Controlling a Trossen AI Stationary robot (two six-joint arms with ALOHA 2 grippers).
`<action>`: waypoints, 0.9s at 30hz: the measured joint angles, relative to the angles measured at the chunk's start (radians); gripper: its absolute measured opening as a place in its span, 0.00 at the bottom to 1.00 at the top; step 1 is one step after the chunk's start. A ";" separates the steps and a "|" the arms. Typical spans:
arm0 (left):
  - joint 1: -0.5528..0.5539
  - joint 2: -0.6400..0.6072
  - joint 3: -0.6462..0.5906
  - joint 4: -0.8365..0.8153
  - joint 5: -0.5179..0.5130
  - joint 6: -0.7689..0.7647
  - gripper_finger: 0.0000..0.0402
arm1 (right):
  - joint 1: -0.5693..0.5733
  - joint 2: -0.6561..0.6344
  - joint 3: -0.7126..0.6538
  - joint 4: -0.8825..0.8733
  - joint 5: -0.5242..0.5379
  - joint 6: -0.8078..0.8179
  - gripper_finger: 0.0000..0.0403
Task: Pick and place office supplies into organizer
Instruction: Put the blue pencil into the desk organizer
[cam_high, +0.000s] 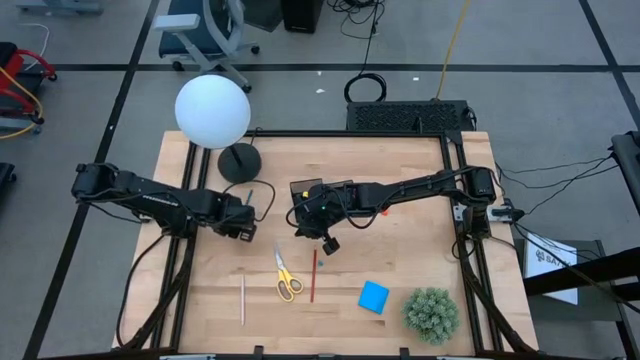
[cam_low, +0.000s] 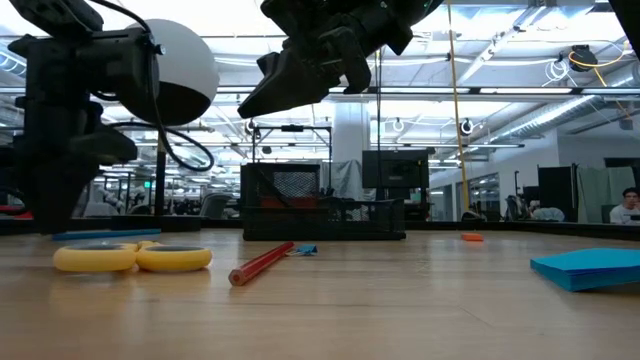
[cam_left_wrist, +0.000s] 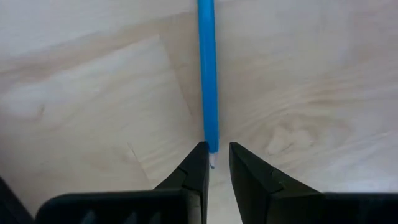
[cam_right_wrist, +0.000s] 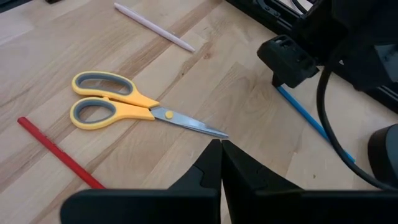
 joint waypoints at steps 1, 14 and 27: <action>0.000 0.000 0.000 0.000 -0.012 -0.003 0.14 | 0.000 0.000 0.000 0.000 0.000 0.000 0.00; 0.073 0.061 -0.002 0.040 -0.005 0.048 0.14 | 0.000 0.000 0.000 0.004 0.000 0.001 0.00; 0.121 0.132 -0.002 0.052 0.047 0.087 0.14 | 0.000 0.000 -0.001 0.004 0.000 0.001 0.00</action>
